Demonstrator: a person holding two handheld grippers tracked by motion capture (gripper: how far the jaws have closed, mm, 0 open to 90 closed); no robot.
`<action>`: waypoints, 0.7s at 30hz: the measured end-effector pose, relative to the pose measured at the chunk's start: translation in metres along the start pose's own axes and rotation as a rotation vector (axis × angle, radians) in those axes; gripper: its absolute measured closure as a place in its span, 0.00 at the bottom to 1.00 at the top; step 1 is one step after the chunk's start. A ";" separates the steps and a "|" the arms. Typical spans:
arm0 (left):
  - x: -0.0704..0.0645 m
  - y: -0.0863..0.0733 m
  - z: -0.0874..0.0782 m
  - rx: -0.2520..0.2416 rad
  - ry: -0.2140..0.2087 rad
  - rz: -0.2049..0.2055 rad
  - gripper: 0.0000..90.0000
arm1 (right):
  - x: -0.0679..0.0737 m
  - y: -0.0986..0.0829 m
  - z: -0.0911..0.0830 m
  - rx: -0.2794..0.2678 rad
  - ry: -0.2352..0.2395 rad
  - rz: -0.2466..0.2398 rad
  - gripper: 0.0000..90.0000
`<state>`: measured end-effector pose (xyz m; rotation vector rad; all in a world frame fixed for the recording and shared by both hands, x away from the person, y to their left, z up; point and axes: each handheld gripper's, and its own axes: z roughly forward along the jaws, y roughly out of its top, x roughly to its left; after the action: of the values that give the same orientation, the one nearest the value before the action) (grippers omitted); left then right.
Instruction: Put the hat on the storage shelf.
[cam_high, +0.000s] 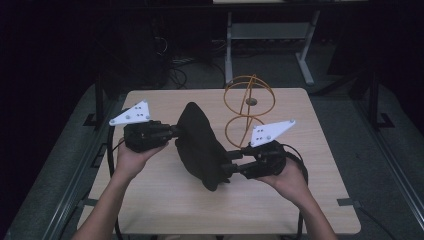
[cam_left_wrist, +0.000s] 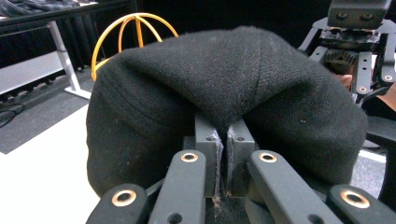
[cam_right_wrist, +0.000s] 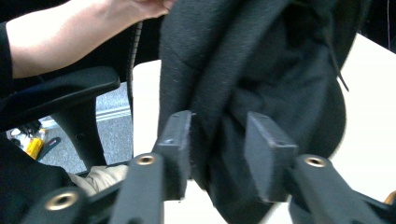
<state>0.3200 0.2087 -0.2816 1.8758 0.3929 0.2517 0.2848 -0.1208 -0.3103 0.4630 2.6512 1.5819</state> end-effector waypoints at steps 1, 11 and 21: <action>0.000 0.001 0.000 0.003 0.002 0.004 0.97 | 0.000 -0.001 0.000 -0.001 0.002 0.010 0.56; 0.016 -0.002 -0.004 0.007 0.001 -0.040 0.97 | -0.012 -0.035 -0.003 0.012 -0.049 0.065 0.40; 0.031 0.006 0.000 0.021 0.009 -0.062 0.97 | -0.021 -0.071 -0.027 -0.014 -0.138 0.107 0.34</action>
<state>0.3489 0.2191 -0.2761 1.8802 0.4607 0.2154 0.2829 -0.1808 -0.3607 0.6973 2.5512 1.5326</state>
